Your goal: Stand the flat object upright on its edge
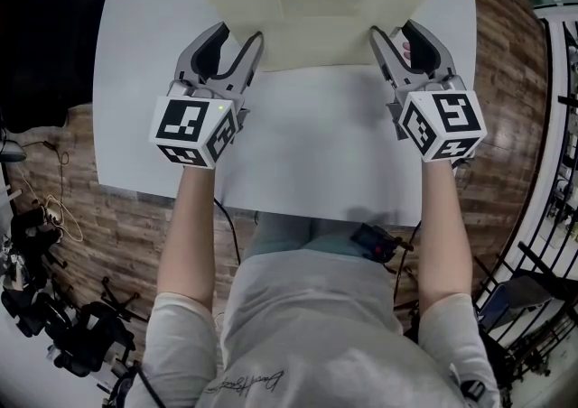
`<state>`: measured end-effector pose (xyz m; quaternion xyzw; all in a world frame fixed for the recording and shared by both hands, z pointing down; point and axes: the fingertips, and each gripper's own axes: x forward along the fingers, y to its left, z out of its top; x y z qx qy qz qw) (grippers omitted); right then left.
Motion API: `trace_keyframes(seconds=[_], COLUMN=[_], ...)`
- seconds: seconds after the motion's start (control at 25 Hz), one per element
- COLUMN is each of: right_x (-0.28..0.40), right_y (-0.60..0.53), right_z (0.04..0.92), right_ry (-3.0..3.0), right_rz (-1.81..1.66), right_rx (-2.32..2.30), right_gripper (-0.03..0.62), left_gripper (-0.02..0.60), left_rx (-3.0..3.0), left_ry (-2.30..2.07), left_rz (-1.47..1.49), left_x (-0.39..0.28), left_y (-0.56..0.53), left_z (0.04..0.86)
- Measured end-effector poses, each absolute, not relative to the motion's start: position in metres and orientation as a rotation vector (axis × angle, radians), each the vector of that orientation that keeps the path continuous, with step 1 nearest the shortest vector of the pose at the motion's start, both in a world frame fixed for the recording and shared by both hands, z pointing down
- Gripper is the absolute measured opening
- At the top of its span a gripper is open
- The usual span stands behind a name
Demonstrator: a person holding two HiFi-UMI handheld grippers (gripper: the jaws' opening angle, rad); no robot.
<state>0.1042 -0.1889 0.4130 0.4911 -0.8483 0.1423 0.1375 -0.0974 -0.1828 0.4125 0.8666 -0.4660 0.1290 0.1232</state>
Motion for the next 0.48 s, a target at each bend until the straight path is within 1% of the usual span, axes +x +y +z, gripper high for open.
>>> trace_keyframes(seconds=[0.48], right_x=[0.109], right_y=[-0.169], right_z=[0.416], right_ry=[-2.445], right_rz=[0.415], right_rx=[1.368], right_gripper=[0.209], left_gripper=[0.202], left_rx=[2.521], left_ry=[-1.383], left_rz=[0.421], left_x=[-0.092], left_y=[-0.162], left_z=[0.414])
